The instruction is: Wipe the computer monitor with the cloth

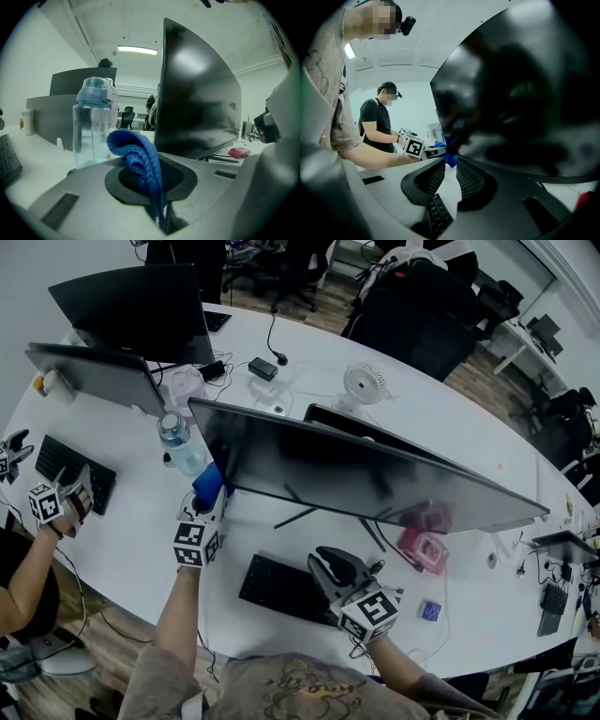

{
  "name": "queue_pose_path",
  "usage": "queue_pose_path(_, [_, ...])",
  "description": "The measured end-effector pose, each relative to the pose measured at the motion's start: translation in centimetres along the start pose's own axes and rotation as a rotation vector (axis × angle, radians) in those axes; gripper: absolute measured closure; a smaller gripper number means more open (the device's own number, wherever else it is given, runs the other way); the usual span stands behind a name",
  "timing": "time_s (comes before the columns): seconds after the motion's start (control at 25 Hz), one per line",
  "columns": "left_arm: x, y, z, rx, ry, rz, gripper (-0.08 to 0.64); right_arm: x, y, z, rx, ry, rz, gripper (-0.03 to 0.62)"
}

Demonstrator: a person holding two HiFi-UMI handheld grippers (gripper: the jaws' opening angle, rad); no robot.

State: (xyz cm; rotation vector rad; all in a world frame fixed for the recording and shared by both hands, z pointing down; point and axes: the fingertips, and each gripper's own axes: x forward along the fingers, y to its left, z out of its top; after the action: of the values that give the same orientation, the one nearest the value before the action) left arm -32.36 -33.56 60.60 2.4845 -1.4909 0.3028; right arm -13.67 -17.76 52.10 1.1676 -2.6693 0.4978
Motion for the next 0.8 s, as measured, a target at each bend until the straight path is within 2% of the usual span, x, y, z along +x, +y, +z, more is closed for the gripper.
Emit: queue_pose_path(0.8, [-1.3,-0.3,4.5,0.058,-0.058,-0.036,0.512,-0.7,0.7,-0.4,0.005,-0.001,0.0,0.525])
